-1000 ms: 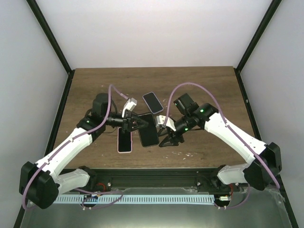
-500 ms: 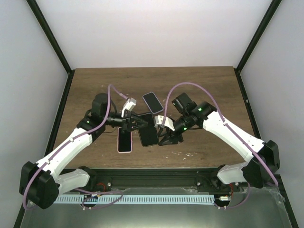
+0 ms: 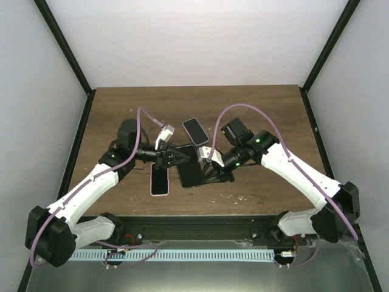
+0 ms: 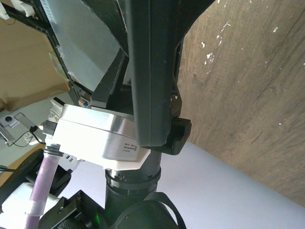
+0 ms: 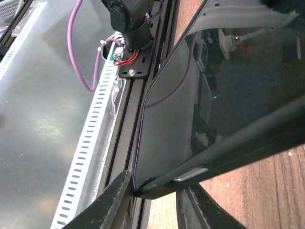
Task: Take the phone out of the phone case
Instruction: Remove the phone case from the phone.
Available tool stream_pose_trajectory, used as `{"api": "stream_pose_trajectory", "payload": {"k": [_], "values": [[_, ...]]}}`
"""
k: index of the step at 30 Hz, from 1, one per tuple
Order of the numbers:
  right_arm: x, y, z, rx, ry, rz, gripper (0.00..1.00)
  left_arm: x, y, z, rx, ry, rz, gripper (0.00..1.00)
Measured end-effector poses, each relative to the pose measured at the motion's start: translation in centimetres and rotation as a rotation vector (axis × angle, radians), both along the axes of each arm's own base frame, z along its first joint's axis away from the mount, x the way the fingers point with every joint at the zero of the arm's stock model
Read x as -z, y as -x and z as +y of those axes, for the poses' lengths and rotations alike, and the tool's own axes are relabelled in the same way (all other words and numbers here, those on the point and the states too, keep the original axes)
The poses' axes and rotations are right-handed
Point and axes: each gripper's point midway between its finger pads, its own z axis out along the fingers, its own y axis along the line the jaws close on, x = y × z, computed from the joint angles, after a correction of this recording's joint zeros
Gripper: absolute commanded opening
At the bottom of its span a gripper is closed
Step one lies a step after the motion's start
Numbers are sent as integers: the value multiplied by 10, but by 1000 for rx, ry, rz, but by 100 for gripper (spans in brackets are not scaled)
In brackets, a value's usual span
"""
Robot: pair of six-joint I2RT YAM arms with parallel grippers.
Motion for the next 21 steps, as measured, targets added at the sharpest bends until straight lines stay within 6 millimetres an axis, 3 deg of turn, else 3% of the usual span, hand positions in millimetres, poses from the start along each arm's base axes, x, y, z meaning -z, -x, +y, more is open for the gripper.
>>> {"api": "stream_pose_trajectory", "payload": {"k": [14, 21], "values": [[-8, 4, -1, -27, -34, -32, 30, -5, -1, 2, 22, 37, 37, 0], [-10, 5, -1, -32, -41, -46, 27, -5, -4, 2, 40, 56, 77, 0]]}}
